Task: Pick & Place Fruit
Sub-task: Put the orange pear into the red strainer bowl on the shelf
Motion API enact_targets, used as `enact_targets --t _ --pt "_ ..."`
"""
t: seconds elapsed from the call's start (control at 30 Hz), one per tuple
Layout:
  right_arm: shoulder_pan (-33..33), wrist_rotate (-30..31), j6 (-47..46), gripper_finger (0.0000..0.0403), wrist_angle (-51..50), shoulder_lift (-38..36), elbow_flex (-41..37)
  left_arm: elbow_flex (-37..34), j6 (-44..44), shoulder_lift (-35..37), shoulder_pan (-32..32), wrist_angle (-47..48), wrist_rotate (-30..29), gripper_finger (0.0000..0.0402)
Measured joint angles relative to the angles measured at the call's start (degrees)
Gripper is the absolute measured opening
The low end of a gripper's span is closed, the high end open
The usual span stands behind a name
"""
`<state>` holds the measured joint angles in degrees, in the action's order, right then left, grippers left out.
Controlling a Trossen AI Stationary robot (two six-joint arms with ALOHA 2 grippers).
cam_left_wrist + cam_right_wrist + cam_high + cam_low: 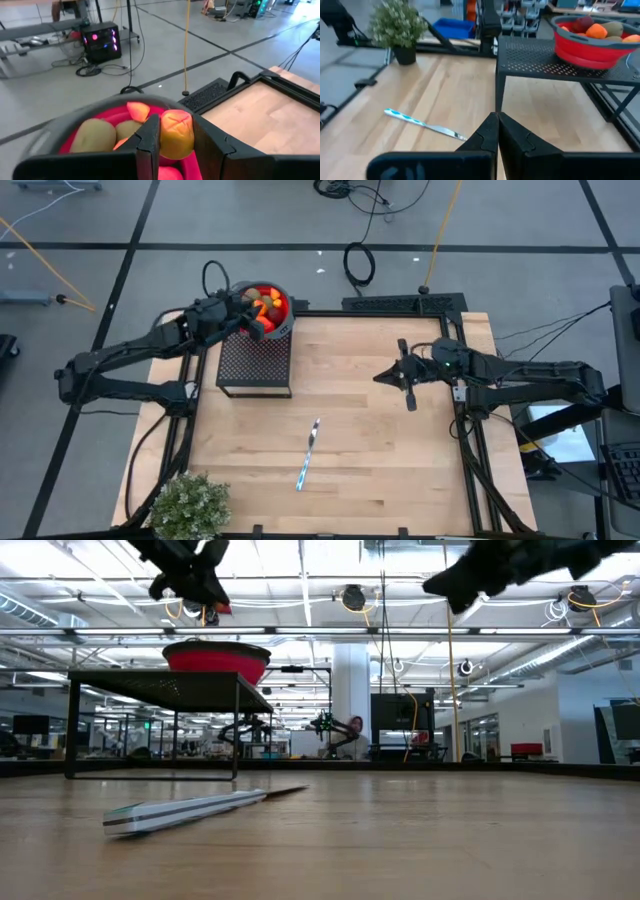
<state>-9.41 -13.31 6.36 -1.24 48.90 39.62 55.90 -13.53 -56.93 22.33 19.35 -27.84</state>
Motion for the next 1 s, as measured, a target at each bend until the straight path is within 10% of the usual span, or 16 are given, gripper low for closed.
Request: enact_targets --t 1.0 --pt "-0.02 3.05 2.22 0.0000 8.77 -11.36 -11.35 -6.74 1.29 -7.45 6.93 -3.15 16.30 0.0085"
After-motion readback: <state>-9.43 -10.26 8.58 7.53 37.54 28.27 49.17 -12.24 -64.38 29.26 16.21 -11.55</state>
